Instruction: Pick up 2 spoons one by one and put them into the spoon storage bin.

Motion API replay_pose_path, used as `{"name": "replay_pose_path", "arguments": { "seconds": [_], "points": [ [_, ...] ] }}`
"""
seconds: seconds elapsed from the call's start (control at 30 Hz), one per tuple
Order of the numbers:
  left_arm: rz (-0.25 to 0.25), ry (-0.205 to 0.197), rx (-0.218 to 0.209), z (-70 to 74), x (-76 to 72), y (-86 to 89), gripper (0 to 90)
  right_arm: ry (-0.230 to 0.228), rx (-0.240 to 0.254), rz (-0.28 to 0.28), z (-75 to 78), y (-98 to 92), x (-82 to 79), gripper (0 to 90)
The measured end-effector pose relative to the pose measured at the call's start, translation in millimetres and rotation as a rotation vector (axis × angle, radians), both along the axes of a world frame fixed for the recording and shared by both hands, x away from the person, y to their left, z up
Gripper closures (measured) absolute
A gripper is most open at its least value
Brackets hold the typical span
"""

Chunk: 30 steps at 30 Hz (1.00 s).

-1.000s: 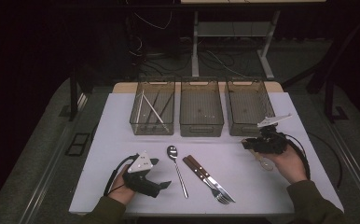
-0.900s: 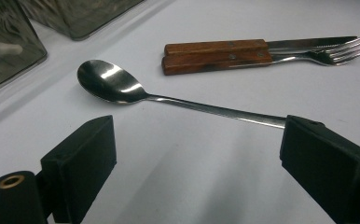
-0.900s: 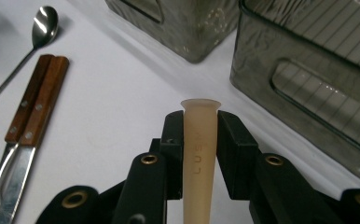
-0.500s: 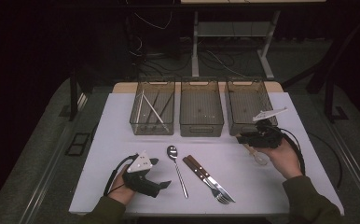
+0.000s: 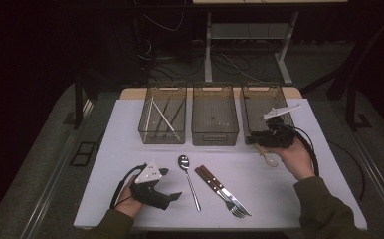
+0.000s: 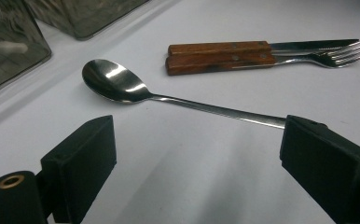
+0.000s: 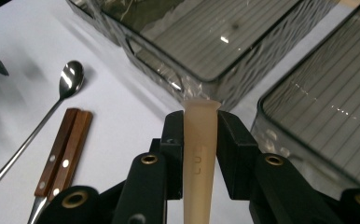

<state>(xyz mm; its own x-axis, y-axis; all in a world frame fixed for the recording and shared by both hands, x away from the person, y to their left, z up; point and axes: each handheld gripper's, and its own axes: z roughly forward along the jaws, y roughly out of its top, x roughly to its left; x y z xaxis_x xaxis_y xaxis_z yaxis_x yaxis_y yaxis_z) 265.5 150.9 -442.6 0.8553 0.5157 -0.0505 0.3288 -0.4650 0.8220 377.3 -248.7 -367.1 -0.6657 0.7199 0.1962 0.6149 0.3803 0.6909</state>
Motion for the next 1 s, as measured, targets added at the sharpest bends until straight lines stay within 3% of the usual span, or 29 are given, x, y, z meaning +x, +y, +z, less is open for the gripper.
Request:
{"name": "replay_pose_path", "arguments": {
  "seconds": [0.4, 1.0],
  "points": [
    [0.006, 0.01, -0.009, -0.4, 1.6, 0.5, 9.1, -0.011, 0.013, -0.013, 19.1, 13.4, 26.2, 73.5],
    [0.005, 0.01, -0.02, 0.6, 1.4, 0.8, 9.1, -0.006, 0.029, -0.054, 34.4, 41.8, 74.1, 73.5]
  ]
}}
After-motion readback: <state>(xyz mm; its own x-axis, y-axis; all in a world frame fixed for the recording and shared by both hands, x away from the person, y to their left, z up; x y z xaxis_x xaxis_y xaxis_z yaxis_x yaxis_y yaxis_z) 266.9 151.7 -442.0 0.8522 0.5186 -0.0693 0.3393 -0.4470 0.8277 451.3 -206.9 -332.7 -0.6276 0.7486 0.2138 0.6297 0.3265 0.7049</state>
